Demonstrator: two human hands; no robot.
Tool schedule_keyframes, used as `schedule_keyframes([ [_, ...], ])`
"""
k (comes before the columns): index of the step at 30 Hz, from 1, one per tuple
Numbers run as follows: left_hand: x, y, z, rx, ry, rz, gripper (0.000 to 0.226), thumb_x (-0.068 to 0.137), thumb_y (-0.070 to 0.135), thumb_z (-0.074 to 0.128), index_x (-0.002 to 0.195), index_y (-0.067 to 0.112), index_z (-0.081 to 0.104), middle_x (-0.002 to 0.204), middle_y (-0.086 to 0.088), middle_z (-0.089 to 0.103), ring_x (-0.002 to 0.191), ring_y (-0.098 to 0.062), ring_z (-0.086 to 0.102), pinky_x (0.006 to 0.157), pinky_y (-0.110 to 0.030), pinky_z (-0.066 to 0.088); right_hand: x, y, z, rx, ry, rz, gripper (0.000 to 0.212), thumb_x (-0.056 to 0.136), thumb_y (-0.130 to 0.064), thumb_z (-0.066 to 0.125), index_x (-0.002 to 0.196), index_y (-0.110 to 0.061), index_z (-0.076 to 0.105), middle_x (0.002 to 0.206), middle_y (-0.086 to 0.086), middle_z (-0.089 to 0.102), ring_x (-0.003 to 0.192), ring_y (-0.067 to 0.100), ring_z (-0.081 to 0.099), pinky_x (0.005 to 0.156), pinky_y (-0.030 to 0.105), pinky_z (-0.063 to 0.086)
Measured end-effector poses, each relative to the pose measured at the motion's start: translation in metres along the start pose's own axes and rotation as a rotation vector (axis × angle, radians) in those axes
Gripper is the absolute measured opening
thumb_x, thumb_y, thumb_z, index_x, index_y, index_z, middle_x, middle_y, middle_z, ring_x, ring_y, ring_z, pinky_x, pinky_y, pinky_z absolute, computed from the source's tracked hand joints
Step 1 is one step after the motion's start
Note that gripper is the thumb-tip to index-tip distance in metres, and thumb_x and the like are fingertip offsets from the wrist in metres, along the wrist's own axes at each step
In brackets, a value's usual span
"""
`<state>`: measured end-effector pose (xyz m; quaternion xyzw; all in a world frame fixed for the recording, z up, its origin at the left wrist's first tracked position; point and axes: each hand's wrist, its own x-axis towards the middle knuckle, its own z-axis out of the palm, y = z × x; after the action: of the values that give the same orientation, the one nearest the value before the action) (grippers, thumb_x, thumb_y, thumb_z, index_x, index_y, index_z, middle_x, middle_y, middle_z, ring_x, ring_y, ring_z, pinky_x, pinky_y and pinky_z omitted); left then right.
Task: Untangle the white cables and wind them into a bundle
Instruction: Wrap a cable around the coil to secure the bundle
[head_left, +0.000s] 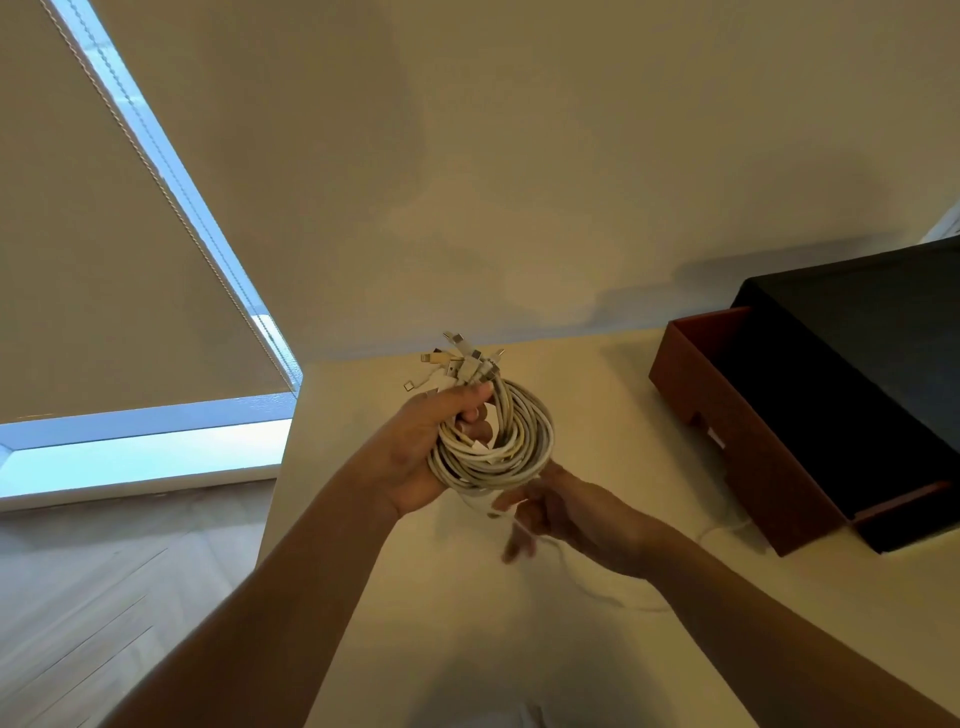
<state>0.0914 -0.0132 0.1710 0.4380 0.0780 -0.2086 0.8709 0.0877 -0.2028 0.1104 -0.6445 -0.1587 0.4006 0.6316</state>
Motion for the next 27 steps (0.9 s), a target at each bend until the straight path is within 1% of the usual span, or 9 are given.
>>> schedule_keyframes([
  [3,0.0,0.006,-0.008,0.101,0.091,0.075,0.02,0.077,0.018,0.063,0.093,0.011,0.052,0.055,0.004,0.039,0.046,-0.005,0.043,0.045,-0.016,0.038,-0.008,-0.009,-0.009,-0.167,0.038,-0.036,0.043,0.094,-0.045,0.044,0.086,-0.009,0.065,0.064,0.005,0.044,0.059,0.014,0.046,0.073,0.036,0.052],
  [5,0.0,0.009,-0.012,0.168,0.167,0.148,0.006,0.078,0.017,0.064,0.075,0.013,0.061,0.055,0.004,0.041,0.047,-0.005,0.043,0.045,-0.017,0.037,-0.012,-0.02,-0.011,-0.306,0.072,-0.091,0.034,0.097,-0.034,0.046,0.08,-0.011,0.063,0.056,-0.006,0.04,0.052,0.008,0.037,0.058,0.022,0.041],
  [6,0.0,0.011,-0.013,0.164,0.193,0.175,0.01,0.081,0.015,0.063,0.071,0.015,0.062,0.056,0.005,0.042,0.047,-0.005,0.044,0.045,-0.016,0.037,-0.013,-0.025,-0.011,-0.386,0.092,-0.106,0.032,0.099,-0.03,0.046,0.078,-0.011,0.062,0.052,-0.012,0.04,0.05,0.004,0.035,0.055,0.017,0.035],
  [10,-0.001,0.015,-0.018,0.086,0.217,0.2,0.006,0.092,0.01,0.055,0.089,0.014,0.059,0.058,0.006,0.043,0.048,-0.003,0.045,0.046,-0.015,0.04,-0.012,-0.034,-0.018,-0.653,0.163,-0.151,0.03,0.099,-0.025,0.048,0.072,-0.019,0.06,0.06,-0.017,0.052,0.058,0.001,0.042,0.059,0.015,0.033],
  [13,0.0,0.014,-0.022,0.122,0.242,0.209,0.006,0.093,0.009,0.056,0.092,0.014,0.06,0.06,0.005,0.043,0.049,-0.003,0.045,0.047,-0.014,0.04,-0.011,-0.04,-0.026,-0.79,0.186,-0.172,0.03,0.098,-0.027,0.05,0.07,-0.023,0.058,0.073,-0.003,0.062,0.07,0.015,0.053,0.07,0.028,0.041],
  [15,0.0,0.014,-0.026,0.157,0.298,0.225,0.007,0.093,0.008,0.056,0.09,0.013,0.06,0.06,0.004,0.044,0.05,-0.004,0.045,0.047,-0.015,0.041,-0.012,-0.045,-0.031,-0.846,0.182,-0.166,0.029,0.098,-0.029,0.05,0.072,-0.02,0.059,0.075,0.001,0.063,0.072,0.016,0.055,0.071,0.028,0.042],
  [18,-0.001,0.016,-0.035,0.175,0.366,0.248,0.01,0.094,0.007,0.056,0.086,0.014,0.061,0.058,0.004,0.045,0.05,-0.005,0.045,0.047,-0.015,0.042,-0.016,-0.049,-0.036,-0.877,0.163,-0.144,0.03,0.098,-0.03,0.049,0.072,-0.02,0.059,0.064,-0.013,0.055,0.061,0.003,0.048,0.061,0.015,0.036],
  [22,-0.007,0.02,-0.043,0.259,0.384,0.256,0.01,0.094,0.007,0.056,0.087,0.015,0.06,0.059,0.006,0.048,0.052,-0.005,0.045,0.047,-0.015,0.042,-0.02,-0.049,-0.051,-0.843,0.204,-0.15,0.032,0.099,-0.022,0.047,0.069,-0.022,0.056,0.058,-0.019,0.05,0.055,0.004,0.04,0.057,0.017,0.032],
  [27,-0.015,0.022,-0.044,0.295,0.355,0.225,0.015,0.093,0.007,0.057,0.082,0.016,0.059,0.055,0.007,0.044,0.048,-0.004,0.043,0.045,-0.015,0.038,-0.028,-0.051,-0.061,-0.564,0.447,-0.195,0.033,0.1,-0.014,0.046,0.068,-0.01,0.055,0.044,-0.013,0.033,0.044,0.002,0.029,0.047,0.014,0.026],
])
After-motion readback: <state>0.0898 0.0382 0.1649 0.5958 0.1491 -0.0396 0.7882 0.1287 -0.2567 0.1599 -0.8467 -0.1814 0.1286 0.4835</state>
